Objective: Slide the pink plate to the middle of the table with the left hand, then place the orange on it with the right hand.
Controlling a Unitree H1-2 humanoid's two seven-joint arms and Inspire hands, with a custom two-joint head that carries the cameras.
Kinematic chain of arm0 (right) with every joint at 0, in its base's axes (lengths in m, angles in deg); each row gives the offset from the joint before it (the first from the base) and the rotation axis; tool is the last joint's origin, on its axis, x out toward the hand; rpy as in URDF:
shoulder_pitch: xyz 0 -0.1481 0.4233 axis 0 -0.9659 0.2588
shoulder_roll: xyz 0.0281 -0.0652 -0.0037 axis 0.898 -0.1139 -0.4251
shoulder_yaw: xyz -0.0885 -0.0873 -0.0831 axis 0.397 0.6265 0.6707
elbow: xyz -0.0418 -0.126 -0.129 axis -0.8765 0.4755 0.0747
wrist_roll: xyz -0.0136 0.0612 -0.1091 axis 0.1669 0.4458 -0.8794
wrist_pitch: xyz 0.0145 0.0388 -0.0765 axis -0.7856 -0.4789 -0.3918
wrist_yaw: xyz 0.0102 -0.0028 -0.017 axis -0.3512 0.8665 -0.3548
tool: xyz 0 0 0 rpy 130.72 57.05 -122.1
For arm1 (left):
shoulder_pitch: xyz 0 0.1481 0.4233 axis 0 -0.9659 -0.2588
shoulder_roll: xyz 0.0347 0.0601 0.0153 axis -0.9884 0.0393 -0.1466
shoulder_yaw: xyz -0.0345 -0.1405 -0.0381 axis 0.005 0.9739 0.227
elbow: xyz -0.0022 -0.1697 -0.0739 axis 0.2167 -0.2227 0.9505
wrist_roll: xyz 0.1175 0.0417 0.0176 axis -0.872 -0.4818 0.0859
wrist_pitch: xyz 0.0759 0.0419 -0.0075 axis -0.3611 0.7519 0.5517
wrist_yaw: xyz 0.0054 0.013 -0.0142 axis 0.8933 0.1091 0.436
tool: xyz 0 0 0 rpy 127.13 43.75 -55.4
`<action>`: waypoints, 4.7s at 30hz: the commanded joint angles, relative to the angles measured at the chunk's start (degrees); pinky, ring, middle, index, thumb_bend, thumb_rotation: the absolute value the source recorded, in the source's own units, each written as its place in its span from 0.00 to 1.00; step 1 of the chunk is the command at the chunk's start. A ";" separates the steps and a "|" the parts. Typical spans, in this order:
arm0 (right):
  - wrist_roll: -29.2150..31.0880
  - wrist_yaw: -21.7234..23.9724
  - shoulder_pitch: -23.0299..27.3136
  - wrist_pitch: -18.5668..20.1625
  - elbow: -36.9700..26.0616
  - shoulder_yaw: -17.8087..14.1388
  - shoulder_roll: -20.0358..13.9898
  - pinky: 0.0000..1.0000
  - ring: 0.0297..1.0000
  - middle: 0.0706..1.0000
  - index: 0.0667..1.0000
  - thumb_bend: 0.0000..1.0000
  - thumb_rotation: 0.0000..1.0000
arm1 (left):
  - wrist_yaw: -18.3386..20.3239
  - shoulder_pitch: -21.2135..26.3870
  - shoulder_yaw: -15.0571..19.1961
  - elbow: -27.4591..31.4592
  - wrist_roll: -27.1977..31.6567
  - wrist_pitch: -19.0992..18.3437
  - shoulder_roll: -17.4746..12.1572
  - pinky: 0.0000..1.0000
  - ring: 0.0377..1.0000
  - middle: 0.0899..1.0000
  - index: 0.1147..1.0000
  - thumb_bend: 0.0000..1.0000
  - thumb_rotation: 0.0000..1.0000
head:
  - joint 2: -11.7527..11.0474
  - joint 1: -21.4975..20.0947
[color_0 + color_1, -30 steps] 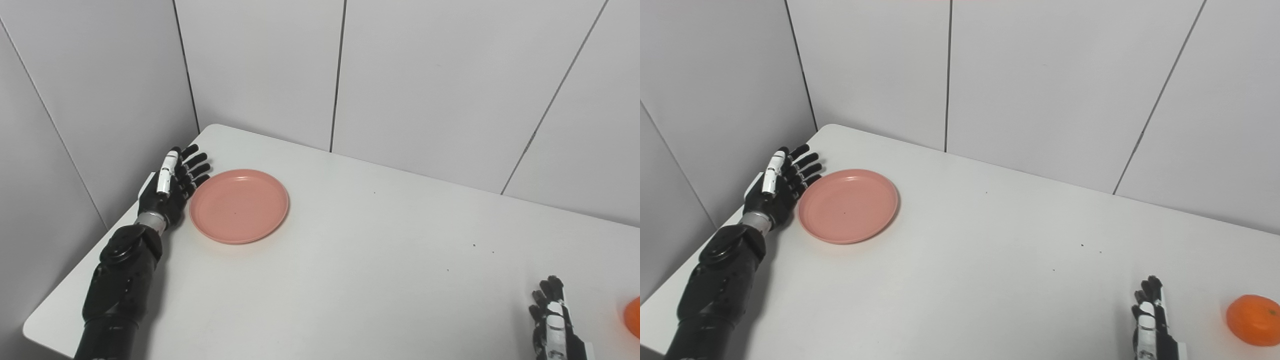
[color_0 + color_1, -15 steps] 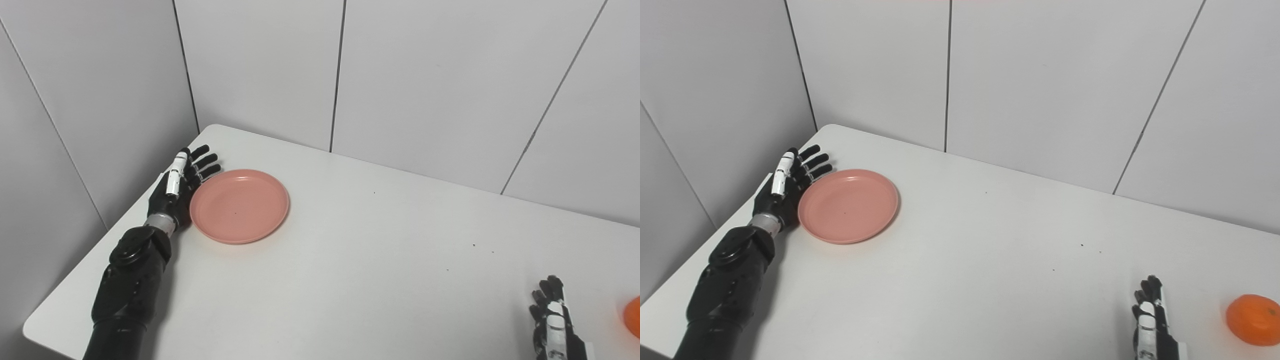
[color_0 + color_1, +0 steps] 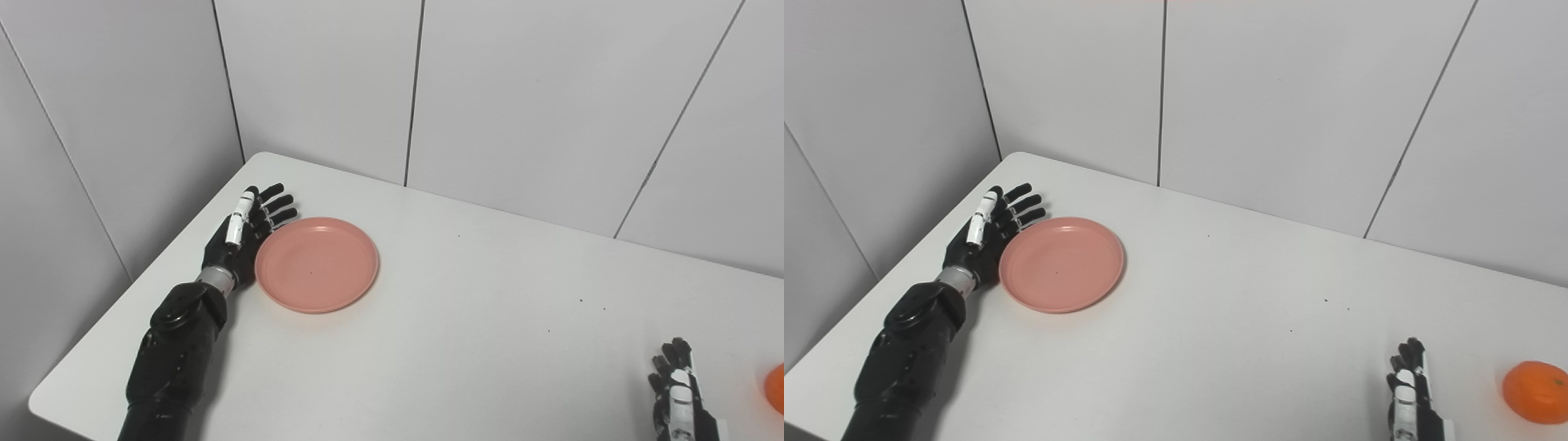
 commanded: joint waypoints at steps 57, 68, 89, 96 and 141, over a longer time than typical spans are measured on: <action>-1.10 -0.37 0.99 0.20 -2.08 0.22 0.69 1.00 0.96 0.96 0.96 0.35 1.00 | -0.83 -2.62 -10.32 11.22 -1.05 -7.02 13.30 0.80 0.81 0.81 0.79 0.32 1.00 | 2.22 -3.31; -1.76 -0.73 0.57 0.31 -2.66 0.51 1.06 1.00 0.95 0.95 0.95 0.37 1.00 | -3.36 -3.35 -12.85 13.23 -3.19 -7.51 17.03 0.80 0.80 0.80 0.78 0.34 1.00 | 3.27 -5.05; -2.51 -1.13 0.10 1.80 -4.12 0.94 2.92 0.99 0.95 0.95 0.95 0.39 1.00 | -4.01 -5.52 -17.81 14.84 -6.81 -7.96 21.15 0.81 0.82 0.82 0.81 0.34 1.00 | 5.20 -9.58; -2.78 -0.97 0.02 2.11 -4.69 1.33 2.99 0.99 0.96 0.96 0.97 0.40 1.00 | -4.89 -6.13 -20.35 15.86 -8.38 -8.71 23.60 0.82 0.82 0.83 0.82 0.35 1.00 | 6.23 -10.94; -8.62 -3.75 2.21 7.55 -6.24 2.44 5.76 0.92 0.93 0.94 0.94 0.42 1.00 | -2.98 -9.75 -21.52 19.75 -12.89 -5.71 23.65 0.84 0.85 0.86 0.85 0.37 1.00 | 10.47 -27.79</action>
